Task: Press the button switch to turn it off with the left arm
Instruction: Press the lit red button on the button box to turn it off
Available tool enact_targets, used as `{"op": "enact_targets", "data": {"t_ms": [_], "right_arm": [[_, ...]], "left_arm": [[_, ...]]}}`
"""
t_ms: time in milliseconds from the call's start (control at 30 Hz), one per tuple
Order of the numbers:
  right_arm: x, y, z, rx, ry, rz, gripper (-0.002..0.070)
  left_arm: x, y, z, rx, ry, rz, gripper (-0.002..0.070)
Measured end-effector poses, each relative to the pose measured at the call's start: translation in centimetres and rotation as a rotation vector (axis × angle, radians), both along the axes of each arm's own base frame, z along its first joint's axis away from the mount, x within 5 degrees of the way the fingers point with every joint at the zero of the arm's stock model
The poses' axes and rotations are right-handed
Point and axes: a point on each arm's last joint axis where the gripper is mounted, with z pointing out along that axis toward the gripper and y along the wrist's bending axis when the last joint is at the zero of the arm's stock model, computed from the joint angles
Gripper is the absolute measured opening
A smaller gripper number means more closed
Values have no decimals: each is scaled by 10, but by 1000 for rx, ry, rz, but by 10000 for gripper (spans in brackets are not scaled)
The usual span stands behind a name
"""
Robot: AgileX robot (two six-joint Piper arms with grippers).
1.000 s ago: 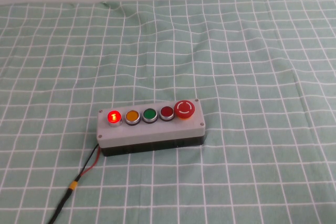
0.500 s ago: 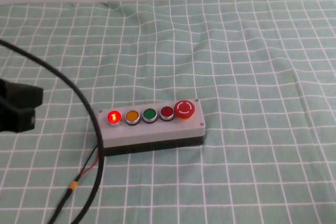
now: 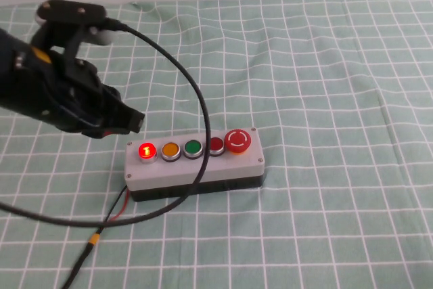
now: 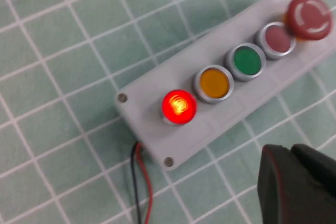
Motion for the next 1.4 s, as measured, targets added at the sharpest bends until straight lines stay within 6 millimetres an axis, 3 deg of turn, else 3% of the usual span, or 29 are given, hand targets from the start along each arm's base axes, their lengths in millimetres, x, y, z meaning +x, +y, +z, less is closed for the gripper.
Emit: {"op": "enact_targets", "data": {"t_ms": [233, 433, 667, 1400], "right_arm": [[0, 0, 0, 0, 0, 0, -17], [0, 0, 0, 0, 0, 0, -17], [0, 0, 0, 0, 0, 0, -17], [0, 0, 0, 0, 0, 0, -17]], "left_arm": [[41, -21, -39, 168, 131, 69, -2], [59, -28, -64, 187, 160, 79, -2], [69, -32, -79, 190, 168, 84, -2], [68, -39, -85, 243, 178, 45, -2]]}}
